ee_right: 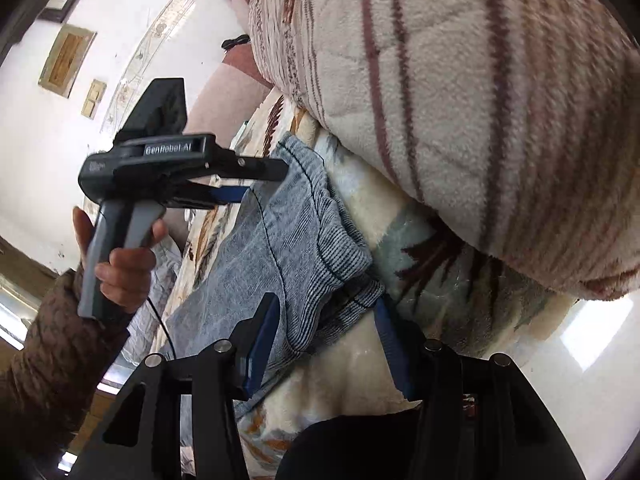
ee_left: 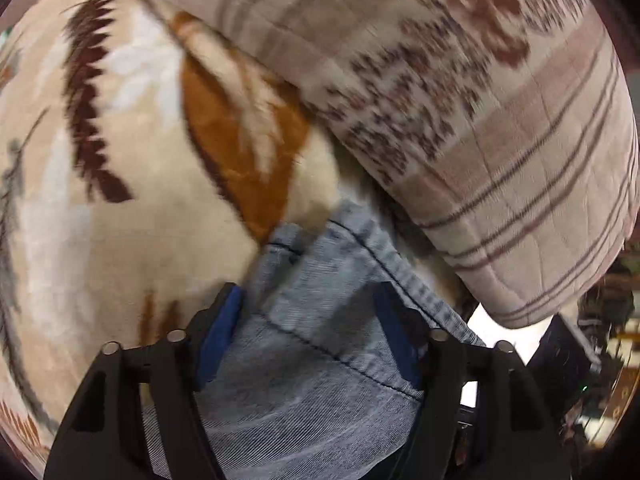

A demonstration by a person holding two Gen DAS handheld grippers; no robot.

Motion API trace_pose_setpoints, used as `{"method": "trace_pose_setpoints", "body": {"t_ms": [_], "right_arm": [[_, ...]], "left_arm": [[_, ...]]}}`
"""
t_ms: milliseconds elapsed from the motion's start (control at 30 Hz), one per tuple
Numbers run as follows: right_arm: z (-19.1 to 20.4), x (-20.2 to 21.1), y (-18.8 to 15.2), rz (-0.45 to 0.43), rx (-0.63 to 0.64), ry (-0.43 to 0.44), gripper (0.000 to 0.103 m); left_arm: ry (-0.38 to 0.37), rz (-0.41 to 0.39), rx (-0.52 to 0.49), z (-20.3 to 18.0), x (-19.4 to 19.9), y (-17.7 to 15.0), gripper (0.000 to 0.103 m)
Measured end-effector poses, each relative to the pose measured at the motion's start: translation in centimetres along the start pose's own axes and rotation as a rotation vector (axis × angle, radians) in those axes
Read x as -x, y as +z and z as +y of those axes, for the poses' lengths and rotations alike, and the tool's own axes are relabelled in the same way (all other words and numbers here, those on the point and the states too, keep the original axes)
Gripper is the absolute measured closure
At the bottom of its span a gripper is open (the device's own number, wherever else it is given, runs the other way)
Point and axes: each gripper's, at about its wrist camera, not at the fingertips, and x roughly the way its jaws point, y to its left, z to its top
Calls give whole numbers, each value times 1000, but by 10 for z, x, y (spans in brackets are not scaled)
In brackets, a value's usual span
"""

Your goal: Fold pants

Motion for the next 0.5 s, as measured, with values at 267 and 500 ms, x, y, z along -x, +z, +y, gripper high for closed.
{"method": "trace_pose_setpoints", "body": {"t_ms": [267, 500], "right_arm": [[12, -8, 6, -30, 60, -13, 72], [43, 5, 6, -63, 187, -43, 80]], "left_arm": [[-38, -72, -46, -10, -4, -11, 69], [-59, -199, -41, 0, 40, -43, 93]]}}
